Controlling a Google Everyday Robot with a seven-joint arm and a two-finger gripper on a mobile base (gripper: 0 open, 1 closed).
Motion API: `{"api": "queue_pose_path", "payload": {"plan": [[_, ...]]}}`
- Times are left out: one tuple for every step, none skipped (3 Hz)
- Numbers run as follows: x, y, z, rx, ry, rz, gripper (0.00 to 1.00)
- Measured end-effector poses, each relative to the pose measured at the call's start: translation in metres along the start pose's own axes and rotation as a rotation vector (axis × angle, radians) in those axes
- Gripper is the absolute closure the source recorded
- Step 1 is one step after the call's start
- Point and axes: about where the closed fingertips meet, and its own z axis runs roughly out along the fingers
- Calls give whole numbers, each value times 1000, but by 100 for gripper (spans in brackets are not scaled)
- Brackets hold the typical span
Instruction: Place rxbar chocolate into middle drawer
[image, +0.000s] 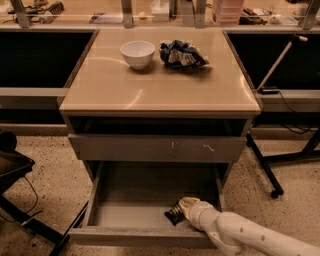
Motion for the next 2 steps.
{"api": "queue_pose_path", "payload": {"plan": [[0, 0, 0, 0, 0, 0, 11], [0, 0, 0, 0, 0, 0, 0]]}}
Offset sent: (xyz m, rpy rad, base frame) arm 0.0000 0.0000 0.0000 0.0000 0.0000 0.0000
